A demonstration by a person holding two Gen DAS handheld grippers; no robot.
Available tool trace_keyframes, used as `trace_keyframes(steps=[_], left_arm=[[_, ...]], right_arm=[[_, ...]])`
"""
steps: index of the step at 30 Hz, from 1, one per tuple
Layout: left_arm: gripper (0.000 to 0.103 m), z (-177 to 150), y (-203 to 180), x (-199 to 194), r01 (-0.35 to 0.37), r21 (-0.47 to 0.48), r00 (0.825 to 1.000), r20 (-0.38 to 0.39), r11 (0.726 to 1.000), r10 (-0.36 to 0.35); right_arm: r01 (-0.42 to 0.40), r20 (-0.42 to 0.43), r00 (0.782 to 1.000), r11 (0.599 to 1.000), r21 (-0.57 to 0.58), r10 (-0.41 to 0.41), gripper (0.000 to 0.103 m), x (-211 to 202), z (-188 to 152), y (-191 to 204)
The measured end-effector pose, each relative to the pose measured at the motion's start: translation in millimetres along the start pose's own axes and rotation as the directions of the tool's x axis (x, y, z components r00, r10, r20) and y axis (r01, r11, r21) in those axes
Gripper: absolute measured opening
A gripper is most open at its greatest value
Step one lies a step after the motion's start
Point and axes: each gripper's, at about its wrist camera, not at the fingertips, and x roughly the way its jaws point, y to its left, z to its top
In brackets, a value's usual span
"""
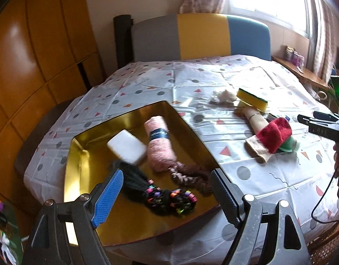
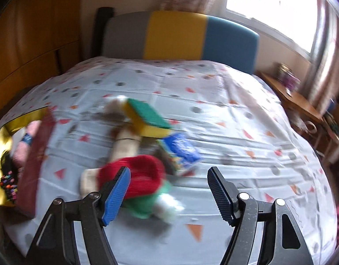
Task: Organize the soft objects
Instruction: 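Reach the left tool to the red mitt and grasp it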
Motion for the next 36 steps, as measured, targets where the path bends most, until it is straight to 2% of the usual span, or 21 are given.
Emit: trace_keyframes(steps=[3, 7, 12, 17, 22, 24, 27, 31, 34, 36], left_arm=[[0.083, 5, -15, 3, 0.017, 0.035, 1.0, -0.005, 0.999, -0.017], [0.083, 12, -35, 5, 0.041, 0.083, 0.999, 0.002, 0.996, -0.042], [0.083, 18, -59, 16, 0.09, 0.12, 0.996, -0.027, 0.989, -0.087], [0.083, 22, -83, 29, 0.145, 0.146, 0.988, -0.073, 0.979, -0.135], [0.082, 29, -102, 46, 0.212, 0.129, 0.972, -0.129, 0.969, -0.196], [0.078, 33, -113, 56, 0.243, 0.133, 0.962, -0.162, 0.961, -0.221], [0.071, 37, -131, 69, 0.255, 0.181, 0.957, -0.189, 0.95, -0.221], [0.071, 43, -157, 84, 0.309, 0.25, 0.943, -0.206, 0.917, -0.262], [0.071, 49, -179, 91, 0.325, 0.319, 0.941, -0.197, 0.89, -0.274], [0.071, 53, -191, 99, 0.323, 0.34, 0.943, -0.192, 0.883, -0.271]], right_arm=[[0.029, -0.013, 1.0, 0.995, 0.091, -0.028, 0.073, 7, -4, -28], [0.013, -0.024, 1.0, 0.973, 0.231, -0.008, 0.073, 10, -5, -58], [0.004, -0.03, 1.0, 0.949, 0.316, 0.005, 0.075, 13, -7, -72], [0.0, -0.035, 0.999, 0.935, 0.356, 0.014, 0.077, 13, -7, -78], [-0.002, -0.035, 0.999, 0.926, 0.378, 0.017, 0.077, 11, -8, -82], [-0.006, -0.033, 0.999, 0.92, 0.391, 0.02, 0.077, 10, -8, -85], [-0.015, -0.036, 0.999, 0.914, 0.405, 0.032, 0.077, 11, -8, -87], [-0.024, -0.043, 0.998, 0.909, 0.415, 0.046, 0.077, 12, -8, -89], [-0.031, -0.05, 0.997, 0.908, 0.417, 0.057, 0.077, 13, -9, -88], [-0.035, -0.057, 0.996, 0.909, 0.416, 0.064, 0.077, 15, -9, -87]])
